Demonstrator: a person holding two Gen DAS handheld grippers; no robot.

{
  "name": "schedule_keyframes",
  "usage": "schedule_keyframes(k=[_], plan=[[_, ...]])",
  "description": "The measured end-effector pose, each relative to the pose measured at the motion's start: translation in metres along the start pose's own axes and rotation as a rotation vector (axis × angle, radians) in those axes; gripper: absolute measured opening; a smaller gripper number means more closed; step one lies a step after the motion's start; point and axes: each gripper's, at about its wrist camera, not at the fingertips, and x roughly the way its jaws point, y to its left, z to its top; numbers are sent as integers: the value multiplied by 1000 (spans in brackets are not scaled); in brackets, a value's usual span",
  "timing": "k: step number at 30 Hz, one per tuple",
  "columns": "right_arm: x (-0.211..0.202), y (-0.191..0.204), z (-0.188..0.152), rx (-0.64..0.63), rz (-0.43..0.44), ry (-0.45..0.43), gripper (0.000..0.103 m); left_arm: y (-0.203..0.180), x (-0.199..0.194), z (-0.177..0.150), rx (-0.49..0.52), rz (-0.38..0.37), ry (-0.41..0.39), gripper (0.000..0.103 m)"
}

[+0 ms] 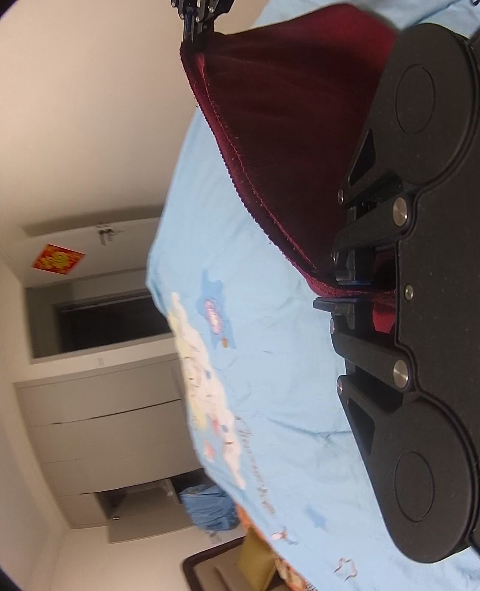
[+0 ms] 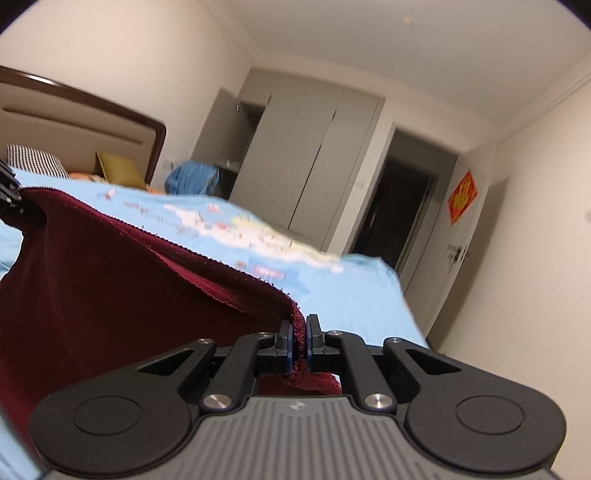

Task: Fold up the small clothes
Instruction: 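Lift the hem with both tools and carry it toward the collar, then lay the hem over the collar and open both tools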

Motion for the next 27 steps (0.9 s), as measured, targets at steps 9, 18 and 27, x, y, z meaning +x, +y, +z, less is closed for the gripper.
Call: schedule_keyframes(k=[9,18,27], plan=[[99,15,-31,-3,49,157,8,18,108,-22,-63,-28,159,5],[158,15,-58,14,71,233,8,27,163,-31,-88,-52,217,8],[172,17,-66,20,98,256,21,44,159,-38,-173,-79,194,87]])
